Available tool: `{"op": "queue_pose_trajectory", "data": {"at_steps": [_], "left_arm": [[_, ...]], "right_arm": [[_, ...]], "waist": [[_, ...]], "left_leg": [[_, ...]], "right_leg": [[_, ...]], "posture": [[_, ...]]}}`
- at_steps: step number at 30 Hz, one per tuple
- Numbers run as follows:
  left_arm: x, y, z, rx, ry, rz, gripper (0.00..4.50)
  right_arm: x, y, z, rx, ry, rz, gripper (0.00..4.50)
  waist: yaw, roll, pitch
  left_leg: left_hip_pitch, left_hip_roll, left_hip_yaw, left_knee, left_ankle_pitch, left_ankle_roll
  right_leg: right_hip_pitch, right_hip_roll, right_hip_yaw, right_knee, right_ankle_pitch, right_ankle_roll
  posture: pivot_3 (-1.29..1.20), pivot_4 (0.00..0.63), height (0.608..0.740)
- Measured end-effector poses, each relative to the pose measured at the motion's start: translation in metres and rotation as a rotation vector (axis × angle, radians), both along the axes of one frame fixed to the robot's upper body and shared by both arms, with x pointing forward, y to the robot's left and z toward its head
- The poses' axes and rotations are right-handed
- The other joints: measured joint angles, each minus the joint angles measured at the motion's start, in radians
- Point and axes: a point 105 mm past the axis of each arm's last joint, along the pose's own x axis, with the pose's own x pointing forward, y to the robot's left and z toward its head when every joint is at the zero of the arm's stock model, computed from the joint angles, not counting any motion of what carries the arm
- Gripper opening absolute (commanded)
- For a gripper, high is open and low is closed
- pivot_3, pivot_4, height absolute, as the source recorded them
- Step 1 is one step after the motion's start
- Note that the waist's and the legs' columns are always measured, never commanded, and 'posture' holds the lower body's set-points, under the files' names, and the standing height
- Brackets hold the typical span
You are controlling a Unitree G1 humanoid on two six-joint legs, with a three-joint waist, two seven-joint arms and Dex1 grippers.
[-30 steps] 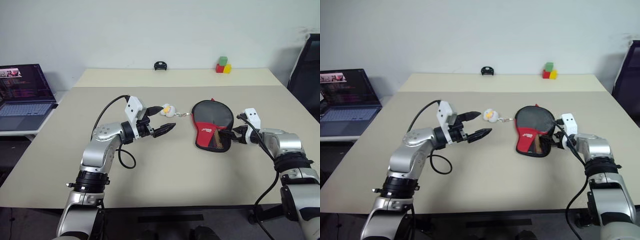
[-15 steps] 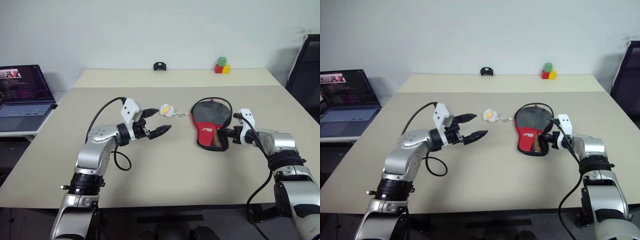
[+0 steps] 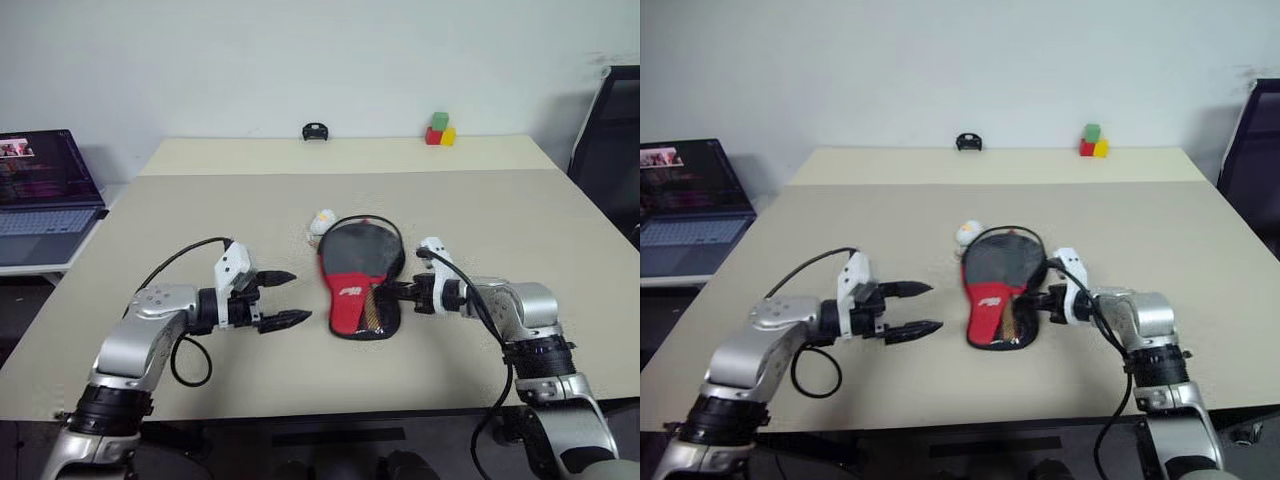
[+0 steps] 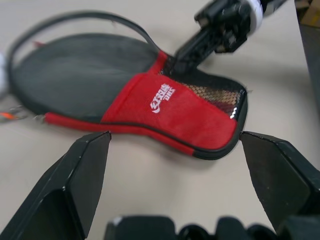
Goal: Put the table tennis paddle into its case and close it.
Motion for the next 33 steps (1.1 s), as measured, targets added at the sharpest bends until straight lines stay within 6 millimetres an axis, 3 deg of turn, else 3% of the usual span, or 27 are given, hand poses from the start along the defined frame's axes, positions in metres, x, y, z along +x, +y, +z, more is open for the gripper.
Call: {"op": "queue_pose_trajectory", "data": {"at_steps": [8,18,33], "left_arm": [[-0.030,0.001,-0.016,0.028,0.091,-0.058,4.50],[-0.038,-0.006,-0.013,0.018,0.100,-0.080,4.50],[-0.038,-0.007,-0.013,0.018,0.100,-0.081,4.50]], "right_arm": [[-0.033,0.007,-0.012,0.000,0.063,0.026,0.02],[-0.067,-0.002,-0.020,0.025,0.137,-0.032,0.02],[-0.080,-0.004,-0.024,0.015,0.175,-0.054,0.02]], "waist": [[0.015,0.000,0.000],[0.016,0.000,0.000],[0.015,0.000,0.000]], "left_leg": [[0.000,-0.001,-0.002,-0.001,0.000,0.000],[0.000,-0.001,-0.003,-0.001,0.000,0.000],[0.000,-0.001,-0.003,-0.002,0.000,0.000]], "right_leg": [[0.000,-0.001,-0.001,-0.001,0.000,0.000],[0.001,-0.001,-0.002,0.000,0.000,0.000],[0.001,0.000,-0.002,-0.001,0.000,0.000]], "posture": [[0.00,0.150,0.740],[0.00,0.150,0.740],[0.00,0.150,0.740]]}}
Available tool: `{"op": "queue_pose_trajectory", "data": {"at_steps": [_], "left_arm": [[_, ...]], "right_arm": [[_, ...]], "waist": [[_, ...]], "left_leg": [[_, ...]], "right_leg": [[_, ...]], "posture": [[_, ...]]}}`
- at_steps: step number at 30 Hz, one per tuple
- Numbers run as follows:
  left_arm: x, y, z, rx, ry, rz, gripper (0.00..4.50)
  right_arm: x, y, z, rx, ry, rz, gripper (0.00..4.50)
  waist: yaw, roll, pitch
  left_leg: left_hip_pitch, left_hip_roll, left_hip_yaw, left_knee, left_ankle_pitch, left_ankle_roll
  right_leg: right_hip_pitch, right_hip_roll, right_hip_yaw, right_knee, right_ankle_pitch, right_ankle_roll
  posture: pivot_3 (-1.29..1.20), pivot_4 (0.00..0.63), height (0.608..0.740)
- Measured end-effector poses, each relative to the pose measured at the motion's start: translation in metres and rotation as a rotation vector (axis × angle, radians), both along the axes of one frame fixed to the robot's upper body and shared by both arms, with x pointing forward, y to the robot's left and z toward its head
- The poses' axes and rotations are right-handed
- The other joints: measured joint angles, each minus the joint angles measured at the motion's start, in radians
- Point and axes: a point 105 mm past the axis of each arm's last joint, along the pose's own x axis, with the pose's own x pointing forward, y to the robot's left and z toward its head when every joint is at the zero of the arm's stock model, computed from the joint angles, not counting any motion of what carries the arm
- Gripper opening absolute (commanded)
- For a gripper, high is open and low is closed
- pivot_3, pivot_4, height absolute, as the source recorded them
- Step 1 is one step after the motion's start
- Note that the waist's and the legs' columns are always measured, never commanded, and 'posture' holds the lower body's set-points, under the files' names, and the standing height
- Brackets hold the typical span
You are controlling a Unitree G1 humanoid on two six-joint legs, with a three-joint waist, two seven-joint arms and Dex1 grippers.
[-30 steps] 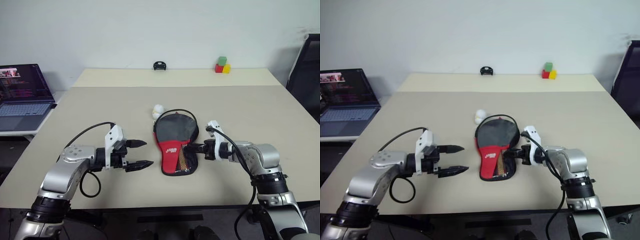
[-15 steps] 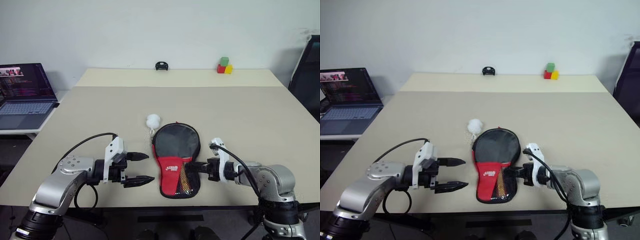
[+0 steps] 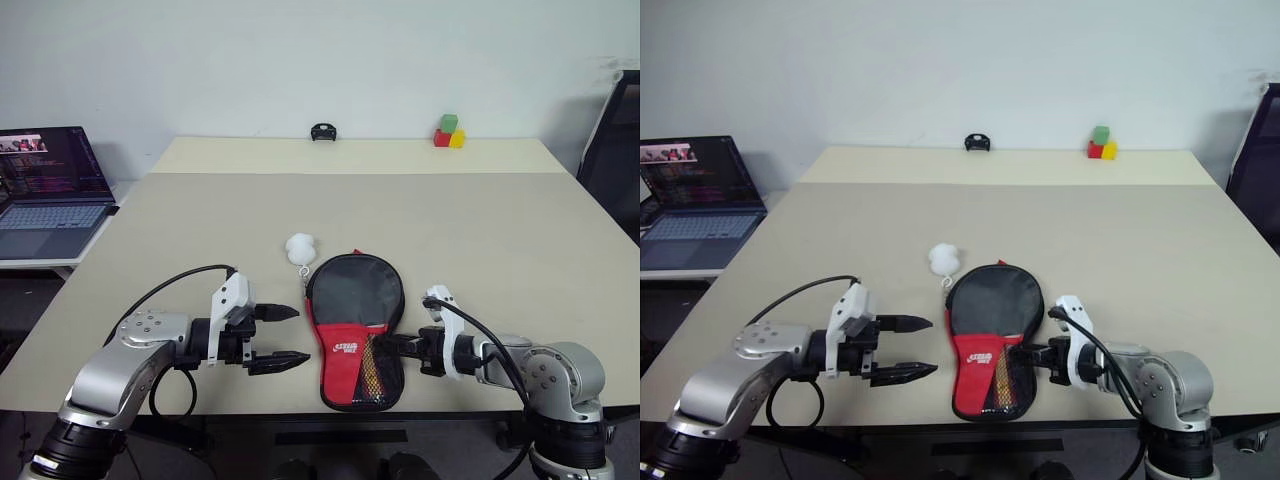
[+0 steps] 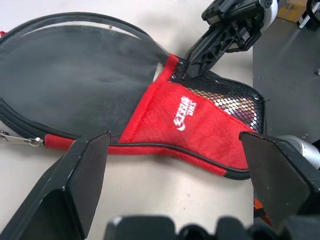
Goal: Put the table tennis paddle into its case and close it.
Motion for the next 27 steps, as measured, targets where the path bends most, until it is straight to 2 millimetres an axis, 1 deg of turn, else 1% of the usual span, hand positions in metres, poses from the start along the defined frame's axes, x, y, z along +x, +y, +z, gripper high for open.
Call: {"op": "queue_pose_trajectory", "data": {"at_steps": [6,9,12,17,21,25,27], "left_arm": [[0.001,0.000,0.000,0.000,-0.004,0.002,4.50],[0.001,0.000,0.000,0.001,-0.006,0.006,4.50],[0.001,0.000,0.000,0.000,-0.007,0.006,4.50],[0.002,-0.001,0.000,-0.003,-0.012,0.006,4.50],[0.002,-0.003,-0.001,-0.005,-0.017,-0.002,4.50],[0.002,-0.004,-0.002,-0.005,-0.015,-0.006,4.50],[0.002,-0.004,-0.002,-0.007,-0.017,-0.005,4.50]], "right_arm": [[0.000,-0.001,-0.003,-0.018,0.006,-0.018,0.02],[0.001,-0.003,-0.003,-0.026,0.004,-0.025,0.78],[0.003,-0.010,-0.003,-0.046,-0.004,-0.050,1.78],[0.000,-0.020,0.005,-0.043,-0.027,-0.081,3.51],[-0.006,-0.025,0.007,-0.042,-0.026,-0.091,3.51],[-0.007,-0.031,0.016,-0.050,-0.068,-0.090,3.51],[-0.008,-0.030,0.021,-0.038,-0.086,-0.077,3.88]], "waist": [[0.000,0.000,0.000],[0.000,0.000,0.000],[0.000,0.000,0.000],[0.001,0.000,0.000],[0.000,0.000,0.000],[0.001,0.000,0.000],[0.000,0.000,0.000]], "left_leg": [[0.000,0.000,0.000,0.000,0.000,0.000],[0.000,0.000,0.000,0.000,0.000,0.000],[0.000,0.000,0.000,0.000,0.000,0.000],[0.000,0.000,0.000,0.000,0.000,0.000],[0.000,0.000,0.000,0.000,0.000,0.000],[0.000,0.000,-0.001,0.000,0.000,0.000],[0.000,0.000,-0.001,0.000,0.000,0.000]], "right_leg": [[0.000,0.000,0.000,0.000,0.000,0.000],[0.000,0.000,0.000,0.000,0.000,0.000],[0.000,0.000,0.000,0.000,0.000,0.000],[0.001,0.000,0.000,0.000,0.000,0.000],[0.001,0.000,0.000,0.000,0.000,0.000],[0.001,0.000,0.000,0.000,0.000,0.000],[0.001,0.000,0.000,0.000,0.000,0.000]], "posture": [[0.00,0.150,0.740],[0.00,0.150,0.740],[0.00,0.150,0.740],[0.00,0.150,0.740],[0.00,0.150,0.740],[0.00,0.150,0.740],[0.00,0.150,0.740]]}}
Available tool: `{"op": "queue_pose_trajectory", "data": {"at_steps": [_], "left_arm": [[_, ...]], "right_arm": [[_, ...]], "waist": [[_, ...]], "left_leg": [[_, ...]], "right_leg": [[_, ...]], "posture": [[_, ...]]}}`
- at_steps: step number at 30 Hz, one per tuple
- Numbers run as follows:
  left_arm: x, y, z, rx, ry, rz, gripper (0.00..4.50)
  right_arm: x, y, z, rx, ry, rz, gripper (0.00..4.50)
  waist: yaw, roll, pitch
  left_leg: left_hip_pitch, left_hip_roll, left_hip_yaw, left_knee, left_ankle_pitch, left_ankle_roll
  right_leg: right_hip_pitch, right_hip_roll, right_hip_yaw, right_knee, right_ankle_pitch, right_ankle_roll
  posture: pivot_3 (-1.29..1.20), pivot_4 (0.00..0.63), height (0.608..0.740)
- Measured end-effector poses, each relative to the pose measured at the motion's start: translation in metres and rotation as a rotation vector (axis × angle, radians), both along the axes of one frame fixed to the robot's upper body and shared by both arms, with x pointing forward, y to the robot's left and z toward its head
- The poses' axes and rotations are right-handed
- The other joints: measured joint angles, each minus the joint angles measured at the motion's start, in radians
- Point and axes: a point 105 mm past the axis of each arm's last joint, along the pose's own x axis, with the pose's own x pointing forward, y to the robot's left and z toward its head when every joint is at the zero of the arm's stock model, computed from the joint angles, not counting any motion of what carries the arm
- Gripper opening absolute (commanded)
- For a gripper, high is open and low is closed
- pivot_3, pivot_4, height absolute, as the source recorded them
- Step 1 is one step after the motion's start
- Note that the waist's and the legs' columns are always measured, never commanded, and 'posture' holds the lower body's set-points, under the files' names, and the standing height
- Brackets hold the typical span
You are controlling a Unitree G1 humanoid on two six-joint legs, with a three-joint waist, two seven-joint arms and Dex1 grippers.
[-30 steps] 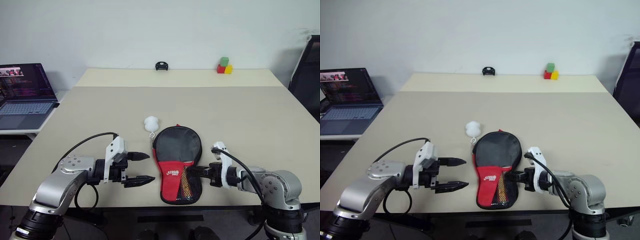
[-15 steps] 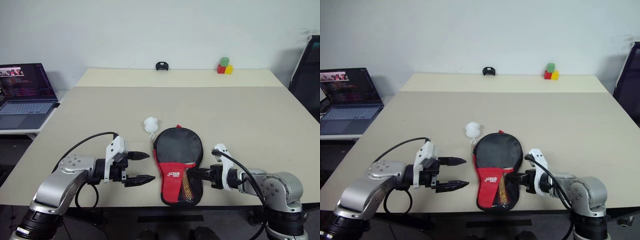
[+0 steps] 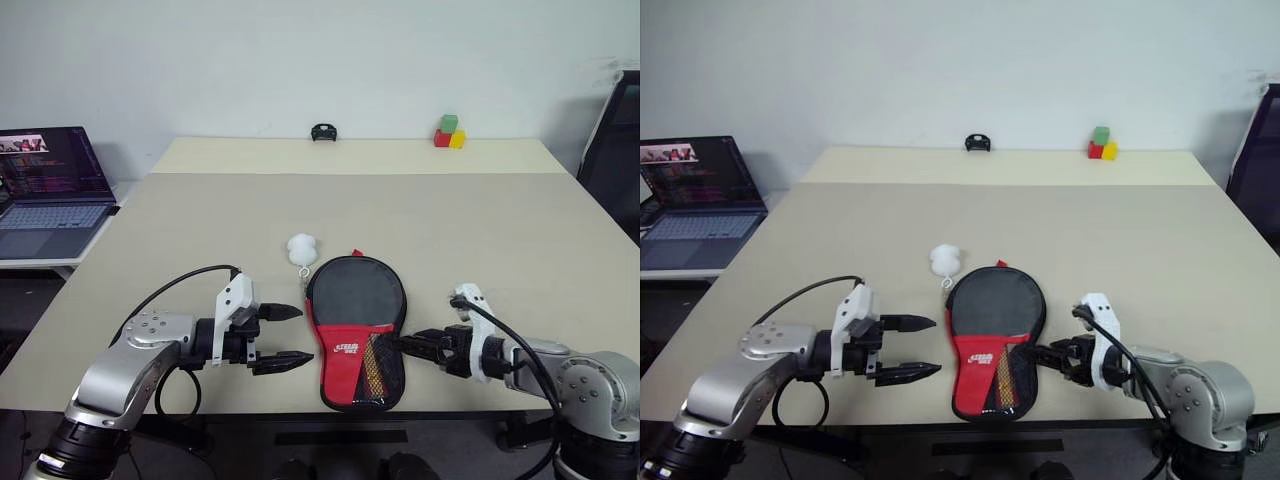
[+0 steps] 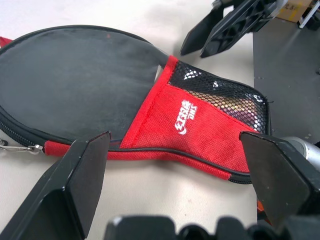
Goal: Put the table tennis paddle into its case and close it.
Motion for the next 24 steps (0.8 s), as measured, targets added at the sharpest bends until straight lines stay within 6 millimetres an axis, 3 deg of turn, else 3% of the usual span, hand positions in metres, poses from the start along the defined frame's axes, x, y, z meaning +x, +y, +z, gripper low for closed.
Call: {"op": "queue_pose_trajectory", "data": {"at_steps": [2,5,12,20,24], "left_arm": [[0.005,0.000,0.001,-0.010,-0.012,0.018,4.50],[0.016,0.001,0.006,-0.031,-0.048,0.072,4.50],[0.052,0.010,0.028,-0.107,-0.178,0.287,4.50],[0.071,0.028,0.033,-0.104,-0.247,0.450,4.50],[0.075,0.033,0.031,-0.090,-0.262,0.498,4.50]], "right_arm": [[0.003,-0.001,0.014,-0.038,-0.096,0.047,4.46],[0.012,0.000,0.043,-0.132,-0.305,0.121,4.49],[0.021,0.036,0.070,-0.083,-0.493,0.267,4.49],[0.048,0.071,0.046,-0.097,-0.527,0.358,4.49],[0.057,0.079,0.025,-0.113,-0.512,0.390,4.49]], "waist": [[0.000,0.001,0.000],[0.000,0.000,0.000],[-0.001,-0.001,0.000],[0.000,-0.001,0.000],[0.001,-0.001,0.000]], "left_leg": [[0.000,-0.001,0.000,0.000,0.000,0.000],[0.000,0.000,0.000,0.000,0.000,0.000],[0.000,0.000,-0.001,0.000,0.000,0.000],[0.000,0.000,-0.001,0.001,0.000,0.000],[0.000,0.000,-0.001,0.001,0.000,0.000]], "right_leg": [[0.000,0.000,0.000,0.000,0.000,0.000],[0.001,0.000,-0.001,0.000,0.000,0.000],[0.000,0.001,0.000,0.000,0.000,0.000],[0.000,0.001,-0.001,0.000,0.000,0.000],[0.000,0.001,-0.001,0.000,0.000,0.000]], "posture": [[0.00,0.150,0.740],[0.00,0.150,0.740],[0.00,0.150,0.740],[0.00,0.150,0.740],[0.00,0.150,0.740]]}}
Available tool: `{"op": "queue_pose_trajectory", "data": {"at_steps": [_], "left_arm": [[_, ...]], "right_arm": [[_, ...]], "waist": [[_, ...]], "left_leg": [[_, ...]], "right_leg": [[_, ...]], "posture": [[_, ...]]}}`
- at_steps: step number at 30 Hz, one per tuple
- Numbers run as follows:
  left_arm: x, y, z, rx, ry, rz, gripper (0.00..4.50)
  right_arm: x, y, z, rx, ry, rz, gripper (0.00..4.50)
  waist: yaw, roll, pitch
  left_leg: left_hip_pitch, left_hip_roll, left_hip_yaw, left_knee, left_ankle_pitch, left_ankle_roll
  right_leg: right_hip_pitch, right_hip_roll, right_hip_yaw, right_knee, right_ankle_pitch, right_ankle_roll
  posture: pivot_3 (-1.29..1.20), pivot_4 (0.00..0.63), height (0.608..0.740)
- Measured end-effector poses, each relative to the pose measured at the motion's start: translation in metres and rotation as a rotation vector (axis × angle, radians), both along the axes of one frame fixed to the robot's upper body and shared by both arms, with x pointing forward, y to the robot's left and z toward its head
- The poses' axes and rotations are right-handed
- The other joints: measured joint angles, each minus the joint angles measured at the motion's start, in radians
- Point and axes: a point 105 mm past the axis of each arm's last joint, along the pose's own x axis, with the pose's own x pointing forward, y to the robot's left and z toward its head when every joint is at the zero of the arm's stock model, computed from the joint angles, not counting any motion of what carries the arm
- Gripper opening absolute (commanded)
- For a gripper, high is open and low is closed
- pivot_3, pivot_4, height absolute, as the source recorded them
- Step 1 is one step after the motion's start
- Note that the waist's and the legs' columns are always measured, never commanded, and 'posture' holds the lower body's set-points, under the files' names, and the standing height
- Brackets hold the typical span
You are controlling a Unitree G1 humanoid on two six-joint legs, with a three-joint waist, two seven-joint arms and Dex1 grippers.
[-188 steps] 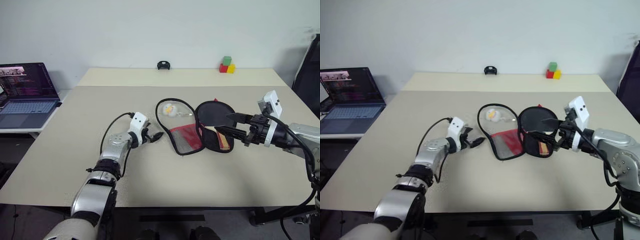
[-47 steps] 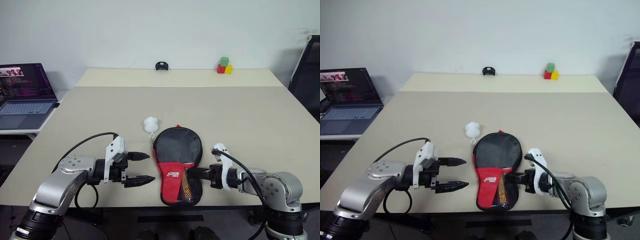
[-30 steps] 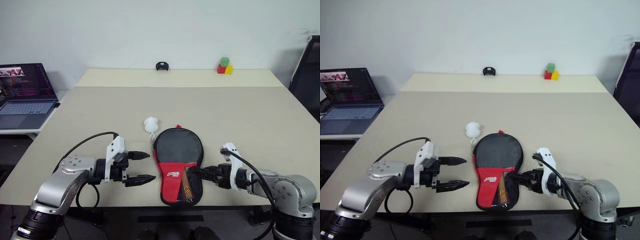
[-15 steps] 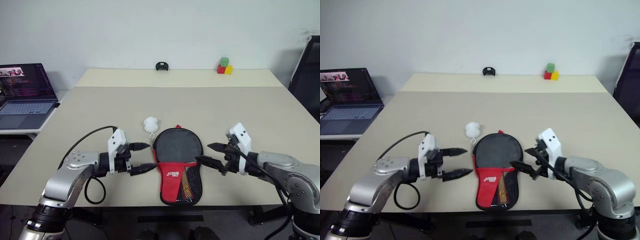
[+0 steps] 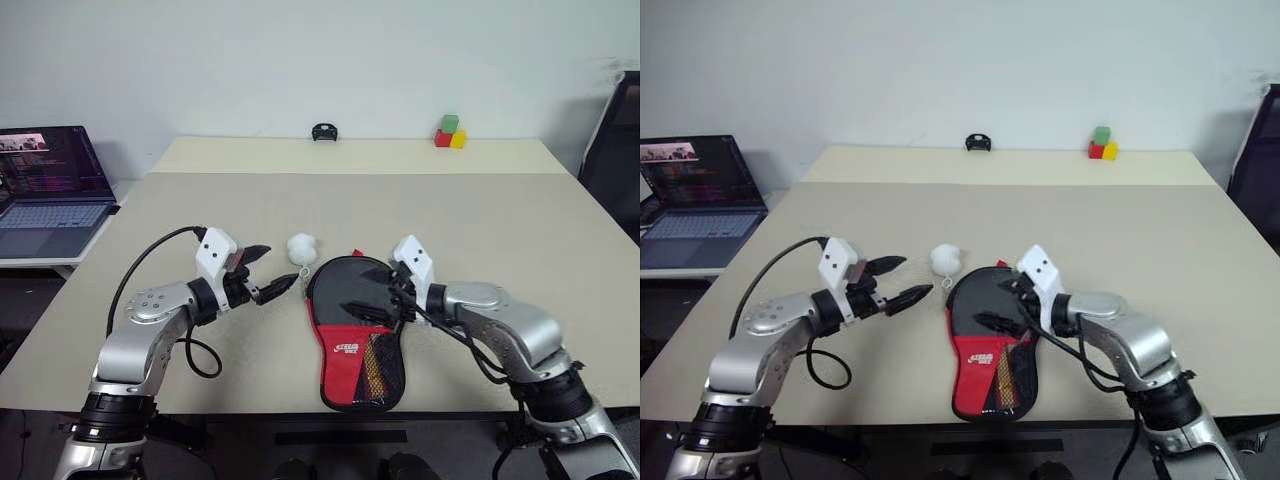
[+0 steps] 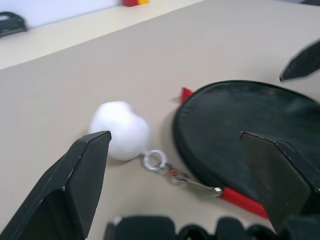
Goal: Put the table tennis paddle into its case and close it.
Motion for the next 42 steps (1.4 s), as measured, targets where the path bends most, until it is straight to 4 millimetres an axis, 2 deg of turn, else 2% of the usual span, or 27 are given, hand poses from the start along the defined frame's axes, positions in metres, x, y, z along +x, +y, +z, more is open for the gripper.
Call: {"op": "queue_pose_trajectory", "data": {"at_steps": [6,11,15,20,27,34,42], "left_arm": [[0.003,0.003,0.000,0.005,-0.007,0.032,4.50],[0.012,0.001,0.009,0.007,-0.036,0.058,4.50],[0.033,-0.004,0.014,-0.012,-0.040,0.107,4.50],[0.056,-0.015,0.010,-0.020,0.015,0.135,4.50],[0.087,-0.022,-0.011,-0.035,0.147,0.188,4.50],[0.101,-0.034,-0.036,-0.052,0.263,0.202,4.50],[0.108,-0.050,-0.048,-0.051,0.332,0.175,4.50]], "right_arm": [[0.013,-0.010,-0.035,-0.098,0.041,-0.039,4.49],[0.023,-0.009,-0.037,-0.113,0.007,-0.079,4.49],[0.024,-0.008,-0.037,-0.100,0.012,-0.092,4.49],[0.024,-0.005,-0.037,-0.090,0.013,-0.096,4.49],[0.022,-0.003,-0.037,-0.083,0.017,-0.098,4.49],[0.020,-0.001,-0.037,-0.081,0.019,-0.097,4.49],[0.019,0.000,-0.037,-0.082,0.017,-0.103,4.49]], "waist": [[0.000,0.000,0.000],[0.001,-0.001,-0.001],[0.001,-0.002,-0.001],[-0.001,-0.002,-0.002],[-0.002,-0.003,-0.002],[0.000,-0.003,-0.002],[-0.001,-0.003,-0.002]], "left_leg": [[0.000,0.000,0.000,0.000,0.000,0.000],[0.001,0.000,0.000,0.001,0.000,0.000],[0.001,0.000,-0.001,0.003,0.000,0.000],[0.001,0.000,0.000,0.003,0.000,0.000],[0.001,0.000,0.000,0.004,0.000,0.000],[0.000,0.000,0.000,0.004,0.000,0.000],[0.000,-0.001,0.000,0.004,0.000,0.000]], "right_leg": [[0.000,0.000,0.000,0.000,0.000,0.000],[0.000,0.000,0.000,0.001,0.000,0.000],[0.001,0.000,-0.001,0.002,0.000,0.000],[0.001,0.001,-0.002,0.002,0.000,0.000],[0.000,0.001,-0.003,0.002,0.000,0.000],[0.000,0.002,-0.003,0.002,0.000,0.000],[0.000,0.002,-0.003,0.002,0.000,0.000]], "posture": [[0.00,0.150,0.740],[0.00,0.150,0.740],[0.00,0.150,0.740],[0.00,0.150,0.740],[0.00,0.150,0.740],[0.00,0.150,0.740],[0.00,0.150,0.740]]}}
